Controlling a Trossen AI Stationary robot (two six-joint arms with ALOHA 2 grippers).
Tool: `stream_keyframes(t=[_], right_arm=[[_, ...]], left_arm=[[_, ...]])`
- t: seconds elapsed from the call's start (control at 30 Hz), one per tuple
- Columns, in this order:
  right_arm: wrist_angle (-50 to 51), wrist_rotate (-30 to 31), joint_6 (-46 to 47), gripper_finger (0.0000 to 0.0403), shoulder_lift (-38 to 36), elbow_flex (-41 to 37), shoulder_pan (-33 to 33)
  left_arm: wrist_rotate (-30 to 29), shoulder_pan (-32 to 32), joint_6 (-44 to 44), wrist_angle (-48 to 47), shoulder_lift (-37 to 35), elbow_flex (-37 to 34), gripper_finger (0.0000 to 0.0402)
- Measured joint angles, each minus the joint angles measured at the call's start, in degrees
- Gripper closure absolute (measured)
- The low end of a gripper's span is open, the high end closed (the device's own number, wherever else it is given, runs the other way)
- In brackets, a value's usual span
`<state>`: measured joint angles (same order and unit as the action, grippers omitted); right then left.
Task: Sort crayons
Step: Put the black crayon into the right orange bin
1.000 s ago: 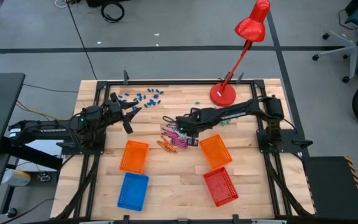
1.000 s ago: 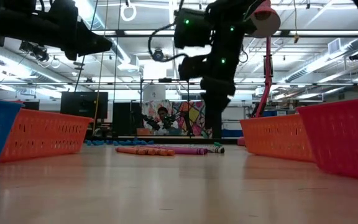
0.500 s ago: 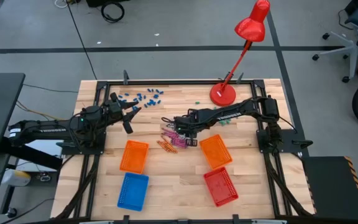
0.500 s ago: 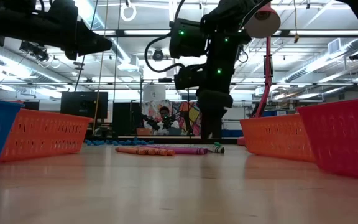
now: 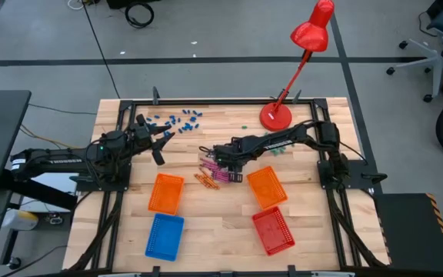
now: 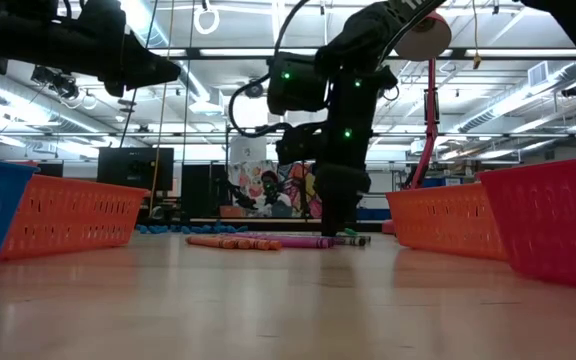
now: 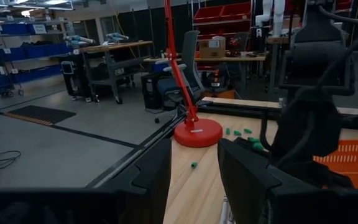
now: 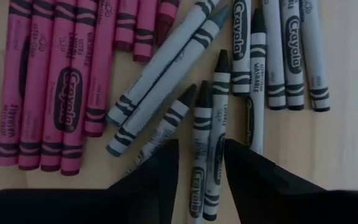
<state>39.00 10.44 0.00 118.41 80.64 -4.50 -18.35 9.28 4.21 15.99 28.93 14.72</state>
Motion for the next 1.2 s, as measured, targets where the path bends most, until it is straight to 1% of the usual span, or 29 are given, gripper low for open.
stream_keyframes(t=[0.13, 0.27, 0.4, 0.5, 0.57, 0.8, 0.9, 1.07, 1.2], right_arm=[[0.0, -1.99, 0.77, 0.0282, 0.02, 0.0, -0.74], [0.02, -3.97, 1.91, 0.0303, 0.07, -0.02, -1.37], [0.0, -4.07, 1.87, 0.0328, 0.09, -0.04, -1.37], [0.0, -4.07, 1.8, 0.0333, -0.02, -0.09, -1.37], [0.0, -4.02, 1.66, 0.0327, -0.17, -0.1, -1.35], [0.67, -2.73, 1.45, 0.028, -1.84, -0.42, -1.39], [1.06, -2.58, 1.46, 0.0265, -2.62, -0.35, -1.48], [2.39, -2.57, 1.48, 0.0258, -2.64, -0.33, -1.86], [2.69, 0.24, 1.35, 0.0259, -2.67, -0.31, -2.53]], left_arm=[[-0.01, 0.0, 0.0, 0.0, 0.0, 0.0, 0.0259], [-0.01, 0.0, 0.0, -0.02, 0.0, 0.0, 0.0259], [0.01, -0.01, 0.0, -0.02, 0.0, 0.0, 0.0259], [0.0, -0.01, 0.0, -0.02, 0.0, 0.0, 0.0259], [-0.01, -0.01, 0.0, -0.02, 0.0, 0.0, 0.0259], [-0.02, 0.0, 0.0, -0.02, 0.0, 0.0, 0.0259], [-0.02, -0.02, 0.0, -0.02, 0.0, 0.0, 0.0259], [-0.02, -0.02, 0.0, -0.04, 0.0, 0.0, 0.0259], [0.0, 0.0, 0.0, -0.04, 0.0, 0.0, 0.0259]])
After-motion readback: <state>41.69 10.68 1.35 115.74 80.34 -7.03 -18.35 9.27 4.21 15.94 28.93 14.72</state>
